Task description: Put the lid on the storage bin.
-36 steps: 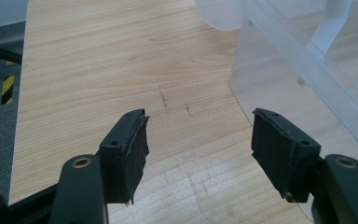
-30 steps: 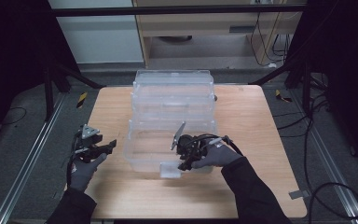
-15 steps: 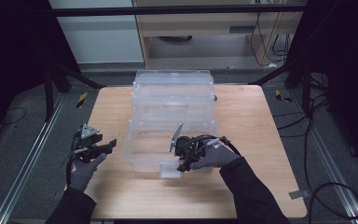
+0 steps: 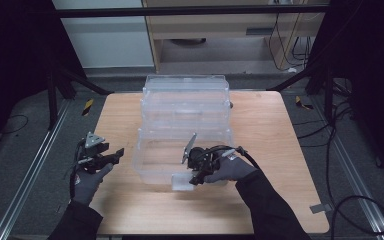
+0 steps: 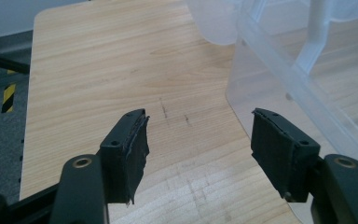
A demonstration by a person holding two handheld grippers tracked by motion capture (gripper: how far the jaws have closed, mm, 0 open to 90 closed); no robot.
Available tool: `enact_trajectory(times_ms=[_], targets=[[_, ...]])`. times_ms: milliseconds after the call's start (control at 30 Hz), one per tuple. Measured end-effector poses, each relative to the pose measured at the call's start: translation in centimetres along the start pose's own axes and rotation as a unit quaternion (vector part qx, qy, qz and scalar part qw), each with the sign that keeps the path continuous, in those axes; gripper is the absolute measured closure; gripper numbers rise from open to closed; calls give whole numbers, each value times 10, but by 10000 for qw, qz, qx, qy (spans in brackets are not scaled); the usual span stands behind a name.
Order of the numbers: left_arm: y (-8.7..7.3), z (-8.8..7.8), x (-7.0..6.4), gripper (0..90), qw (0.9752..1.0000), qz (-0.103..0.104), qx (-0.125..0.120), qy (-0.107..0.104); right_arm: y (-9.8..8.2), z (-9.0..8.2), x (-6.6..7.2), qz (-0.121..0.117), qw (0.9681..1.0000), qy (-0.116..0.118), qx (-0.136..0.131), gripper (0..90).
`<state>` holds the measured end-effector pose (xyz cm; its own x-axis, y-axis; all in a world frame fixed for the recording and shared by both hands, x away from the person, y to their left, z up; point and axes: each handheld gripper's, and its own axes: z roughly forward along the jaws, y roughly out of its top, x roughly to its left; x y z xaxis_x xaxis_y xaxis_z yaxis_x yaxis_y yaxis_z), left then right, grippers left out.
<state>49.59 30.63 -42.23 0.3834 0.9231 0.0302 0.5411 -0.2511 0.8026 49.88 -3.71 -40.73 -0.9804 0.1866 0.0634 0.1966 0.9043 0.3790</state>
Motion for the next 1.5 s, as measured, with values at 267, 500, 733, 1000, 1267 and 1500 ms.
enact_trajectory(times_ms=[267,500,733,1000,1267,1500], targets=[[19,-16,1,362,9992,241,-284,-158,-3,0,1,77,9999,-24,-148,639],[47,-32,1,363,9972,545,-439,-274,-3,-1,1,138,9997,-48,-189,642],[76,-36,-7,365,9930,984,-503,-420,-1,-1,2,141,9998,-92,-129,643],[104,-34,-17,368,9865,1444,-458,-614,-1,-1,3,138,9998,-100,-121,643],[128,-26,-28,378,9729,2138,-294,-826,-1,-1,3,115,9998,-101,-119,644],[144,-17,-41,389,9573,2688,-159,-1049,-1,-1,3,98,9998,-86,-114,645]])
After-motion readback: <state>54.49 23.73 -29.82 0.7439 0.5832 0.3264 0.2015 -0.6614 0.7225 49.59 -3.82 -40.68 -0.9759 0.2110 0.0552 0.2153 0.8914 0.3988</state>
